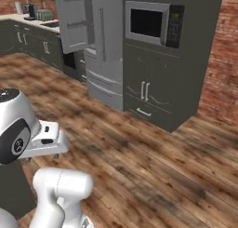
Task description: Gather the avocado and squash from the fridge and place them on a tray on the dining counter. Then gather the chicken drumsticks from the fridge and place them on the other tray.
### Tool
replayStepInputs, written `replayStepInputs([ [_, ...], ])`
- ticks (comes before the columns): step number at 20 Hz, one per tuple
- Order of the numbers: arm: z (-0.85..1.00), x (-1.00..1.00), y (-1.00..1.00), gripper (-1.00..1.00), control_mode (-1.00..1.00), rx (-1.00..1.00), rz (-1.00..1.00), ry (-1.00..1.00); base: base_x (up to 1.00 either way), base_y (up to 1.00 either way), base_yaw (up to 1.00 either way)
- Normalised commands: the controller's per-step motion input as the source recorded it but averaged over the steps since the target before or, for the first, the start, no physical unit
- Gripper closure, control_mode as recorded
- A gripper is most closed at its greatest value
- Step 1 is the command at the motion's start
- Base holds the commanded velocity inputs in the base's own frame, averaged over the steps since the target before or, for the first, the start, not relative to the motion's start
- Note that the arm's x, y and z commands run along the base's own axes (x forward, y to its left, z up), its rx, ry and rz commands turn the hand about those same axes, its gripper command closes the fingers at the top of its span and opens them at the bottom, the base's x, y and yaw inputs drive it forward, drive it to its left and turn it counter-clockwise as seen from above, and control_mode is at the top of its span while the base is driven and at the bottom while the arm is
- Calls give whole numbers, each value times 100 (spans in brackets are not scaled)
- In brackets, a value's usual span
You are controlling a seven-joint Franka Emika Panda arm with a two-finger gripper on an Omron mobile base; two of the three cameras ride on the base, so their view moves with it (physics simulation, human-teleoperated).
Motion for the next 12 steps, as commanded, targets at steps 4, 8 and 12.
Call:
replayStepInputs([
  [4,0,0,0,-100,100,0,0,0,100,-38,27],
  [8,0,0,0,-100,100,0,0,0,100,-23,23],
  [12,0,0,0,-100,100,0,0,0,100,-4,17],
])
